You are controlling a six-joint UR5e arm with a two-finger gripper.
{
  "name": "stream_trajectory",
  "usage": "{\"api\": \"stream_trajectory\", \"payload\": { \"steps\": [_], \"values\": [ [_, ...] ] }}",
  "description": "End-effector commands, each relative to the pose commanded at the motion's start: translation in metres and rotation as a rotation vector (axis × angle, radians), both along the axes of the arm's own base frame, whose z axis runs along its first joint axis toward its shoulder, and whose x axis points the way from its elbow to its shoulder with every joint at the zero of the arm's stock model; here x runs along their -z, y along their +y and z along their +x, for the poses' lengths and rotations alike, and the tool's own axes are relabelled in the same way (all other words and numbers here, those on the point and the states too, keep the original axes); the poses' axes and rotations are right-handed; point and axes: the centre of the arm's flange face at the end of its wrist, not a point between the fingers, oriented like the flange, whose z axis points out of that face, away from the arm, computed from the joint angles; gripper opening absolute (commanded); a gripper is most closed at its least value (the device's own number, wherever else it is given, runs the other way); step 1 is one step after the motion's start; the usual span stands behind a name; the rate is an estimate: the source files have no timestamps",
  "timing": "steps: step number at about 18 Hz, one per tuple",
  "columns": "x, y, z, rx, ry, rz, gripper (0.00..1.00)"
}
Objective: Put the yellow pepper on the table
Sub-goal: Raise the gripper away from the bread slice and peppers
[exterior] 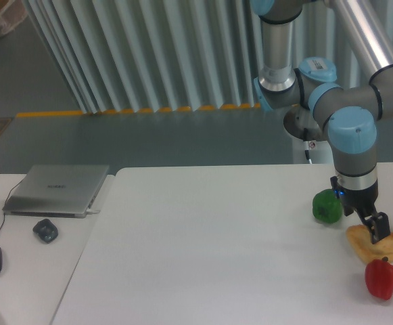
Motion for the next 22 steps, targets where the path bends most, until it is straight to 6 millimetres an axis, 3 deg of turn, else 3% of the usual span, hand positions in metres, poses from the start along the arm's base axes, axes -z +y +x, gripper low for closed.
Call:
{"api": "stream_trajectory", "payload": {
  "steps": [6,7,9,17,22],
  "values": [
    [-0.009,-0.002,-0.01,-0.014,0.027,0.014,1.0],
    [-0.004,-0.01,-0.016,-0.019,0.018,0.013,1.0],
    [-0.018,-0.023,-0.025,-0.043,0.035,0.027,1.0],
    [-0.04,-0.075,-0.074,-0.076,0.032,0.084,1.0],
    [-0.04,-0.11,-0.104,0.072,0.01,0.083,1.0]
  ]
}}
